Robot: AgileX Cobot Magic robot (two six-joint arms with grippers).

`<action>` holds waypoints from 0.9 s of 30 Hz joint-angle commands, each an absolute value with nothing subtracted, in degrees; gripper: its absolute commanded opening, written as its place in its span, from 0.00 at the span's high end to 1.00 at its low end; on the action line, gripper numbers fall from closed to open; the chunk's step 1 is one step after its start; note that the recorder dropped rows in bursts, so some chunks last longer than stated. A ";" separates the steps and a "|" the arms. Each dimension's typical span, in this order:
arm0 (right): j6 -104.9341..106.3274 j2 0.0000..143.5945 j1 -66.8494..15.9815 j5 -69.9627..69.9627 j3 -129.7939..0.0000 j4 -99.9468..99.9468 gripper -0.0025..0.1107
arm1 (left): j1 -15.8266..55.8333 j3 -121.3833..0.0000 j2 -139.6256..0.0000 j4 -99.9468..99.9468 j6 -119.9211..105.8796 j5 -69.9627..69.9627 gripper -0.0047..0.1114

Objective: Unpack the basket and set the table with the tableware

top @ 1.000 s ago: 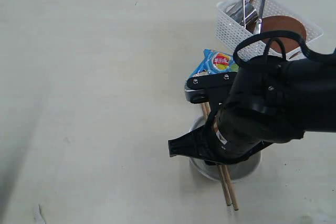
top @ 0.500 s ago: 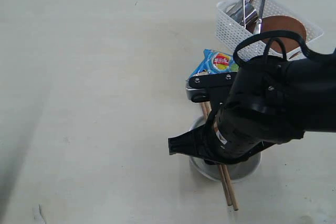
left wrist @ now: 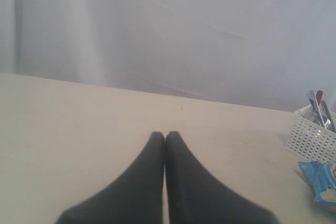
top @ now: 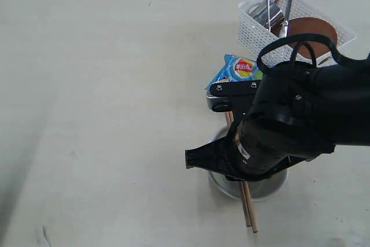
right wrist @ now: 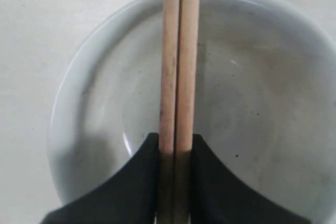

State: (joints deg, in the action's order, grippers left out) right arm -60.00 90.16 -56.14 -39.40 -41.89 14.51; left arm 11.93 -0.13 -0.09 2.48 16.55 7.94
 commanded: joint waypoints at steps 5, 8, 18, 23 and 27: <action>-60.58 90.21 -56.06 -40.54 -41.89 14.61 0.98 | 12.09 0.00 -0.01 3.03 16.21 7.92 0.96; -60.58 90.21 -56.06 -41.26 -41.89 14.62 0.98 | 12.09 0.00 -0.01 3.03 16.21 7.92 0.96; -60.58 90.21 -56.06 -41.37 -41.89 15.51 0.75 | 12.09 0.00 -0.01 3.03 16.21 8.05 0.96; -60.79 90.21 -56.06 -41.37 -41.89 15.75 0.72 | 12.09 0.00 -0.01 3.03 16.21 8.05 0.96; -60.79 89.56 -56.06 -41.37 -41.89 15.38 0.72 | 12.09 0.00 -0.01 3.03 16.21 8.05 0.96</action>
